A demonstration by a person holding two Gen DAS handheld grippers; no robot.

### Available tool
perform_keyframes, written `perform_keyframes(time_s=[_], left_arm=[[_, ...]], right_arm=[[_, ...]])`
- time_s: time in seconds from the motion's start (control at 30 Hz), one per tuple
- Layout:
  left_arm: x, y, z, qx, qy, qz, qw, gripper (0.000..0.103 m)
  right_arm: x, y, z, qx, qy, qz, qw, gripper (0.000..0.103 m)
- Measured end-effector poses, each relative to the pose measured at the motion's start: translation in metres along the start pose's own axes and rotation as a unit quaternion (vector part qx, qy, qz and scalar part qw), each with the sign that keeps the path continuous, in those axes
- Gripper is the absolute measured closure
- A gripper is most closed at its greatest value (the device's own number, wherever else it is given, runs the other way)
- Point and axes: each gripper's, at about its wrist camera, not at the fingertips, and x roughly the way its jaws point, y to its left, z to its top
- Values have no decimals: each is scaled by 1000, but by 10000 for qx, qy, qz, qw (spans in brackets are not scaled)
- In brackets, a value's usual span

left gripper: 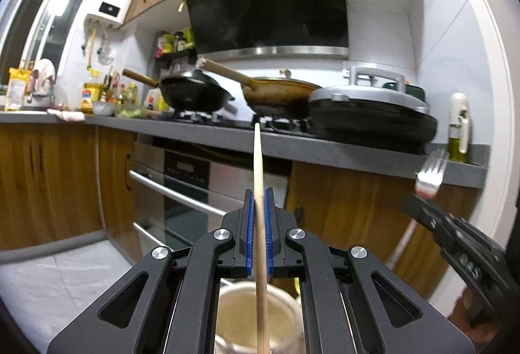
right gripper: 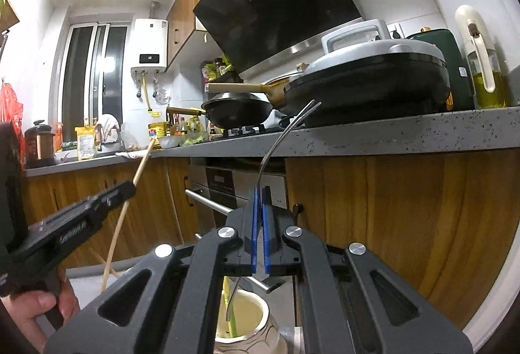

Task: Organize utensils
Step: 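Lift chopstick over the tall cup with left tool while right tool lifts fork over short cup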

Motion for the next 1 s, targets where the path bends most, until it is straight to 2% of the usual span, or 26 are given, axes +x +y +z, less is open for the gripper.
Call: perform_keyframes(time_s=[0.17,0.37,0.5,0.83,1.0], left_arm=[[12,-10,4,331,-261,336,9985,96],[32,-23,-2,790,-185,517,9954,96],[32,-28,-12,1096,-224,555,9922,96],[4,-16,-19,991,-116,322,9945,96],[-11,-8,-24,889,102,322,9955,96]], right_arm=[[9,4,-10,-62,159,9,9999,101],[24,13,-24,-215,416,18,9989,101],[33,14,-31,-286,585,19,9979,101],[40,12,-40,-211,877,97,9959,101],[39,13,-42,-248,911,111,9955,101]])
